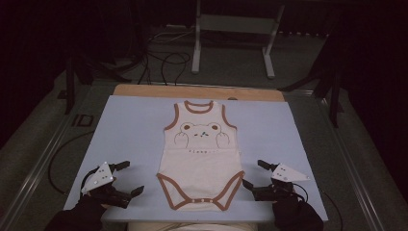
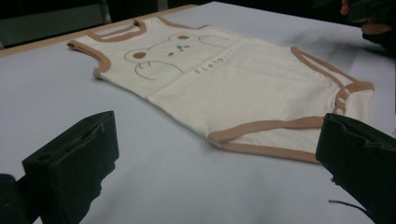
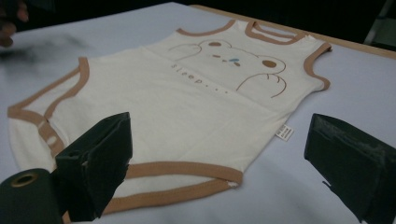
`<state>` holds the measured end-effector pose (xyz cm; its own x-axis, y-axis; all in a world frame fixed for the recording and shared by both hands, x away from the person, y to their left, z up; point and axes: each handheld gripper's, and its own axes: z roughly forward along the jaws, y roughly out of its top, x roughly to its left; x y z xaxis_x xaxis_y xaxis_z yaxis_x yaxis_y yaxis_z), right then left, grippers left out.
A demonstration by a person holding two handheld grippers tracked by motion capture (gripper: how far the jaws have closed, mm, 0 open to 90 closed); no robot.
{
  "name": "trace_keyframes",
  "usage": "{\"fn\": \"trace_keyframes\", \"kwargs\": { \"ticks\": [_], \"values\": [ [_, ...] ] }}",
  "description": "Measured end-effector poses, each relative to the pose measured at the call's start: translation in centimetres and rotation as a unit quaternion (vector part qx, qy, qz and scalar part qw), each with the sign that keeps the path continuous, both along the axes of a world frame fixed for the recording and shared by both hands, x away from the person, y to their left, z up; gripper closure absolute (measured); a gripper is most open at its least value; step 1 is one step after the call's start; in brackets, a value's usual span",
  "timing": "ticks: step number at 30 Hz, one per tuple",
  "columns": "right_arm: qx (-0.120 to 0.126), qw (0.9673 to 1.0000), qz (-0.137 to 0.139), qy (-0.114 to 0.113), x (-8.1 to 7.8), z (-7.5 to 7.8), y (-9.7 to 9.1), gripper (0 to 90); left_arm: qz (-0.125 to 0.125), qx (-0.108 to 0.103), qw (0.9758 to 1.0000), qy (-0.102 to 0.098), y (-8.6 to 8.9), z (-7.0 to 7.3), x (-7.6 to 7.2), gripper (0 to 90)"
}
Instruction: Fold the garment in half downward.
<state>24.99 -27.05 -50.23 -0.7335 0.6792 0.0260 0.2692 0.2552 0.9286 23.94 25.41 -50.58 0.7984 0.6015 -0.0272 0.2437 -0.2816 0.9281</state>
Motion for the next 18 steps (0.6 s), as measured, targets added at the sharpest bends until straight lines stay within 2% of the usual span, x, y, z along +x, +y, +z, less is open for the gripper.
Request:
{"fn": "trace_keyframes", "kwargs": {
  "ticks": [4, 7, 14, 18],
  "values": [
    [-0.015, 0.9998, 0.011, 0.011, 0.04, -0.24, 0.10, 7.9, 0.005, -0.002, 1.0000, -0.004, 0.04, 0.10, 0.04, 0.4],
    [-0.017, 0.9998, 0.011, 0.004, -0.02, 0.01, 0.23, 8.0, 0.004, 0.005, 1.0000, -0.002, -0.07, 0.09, 0.02, 0.3],
    [-0.024, 0.9994, 0.024, 0.009, -0.14, 0.41, 0.85, 7.9, 0.003, -0.002, 1.0000, -0.004, -0.03, 0.40, -0.14, 0.3],
    [-0.020, 0.9994, 0.026, 0.009, -0.26, 0.69, 0.84, 7.9, -0.001, 0.001, 1.0000, -0.007, -0.19, 0.83, -0.17, 0.3]
  ]
}}
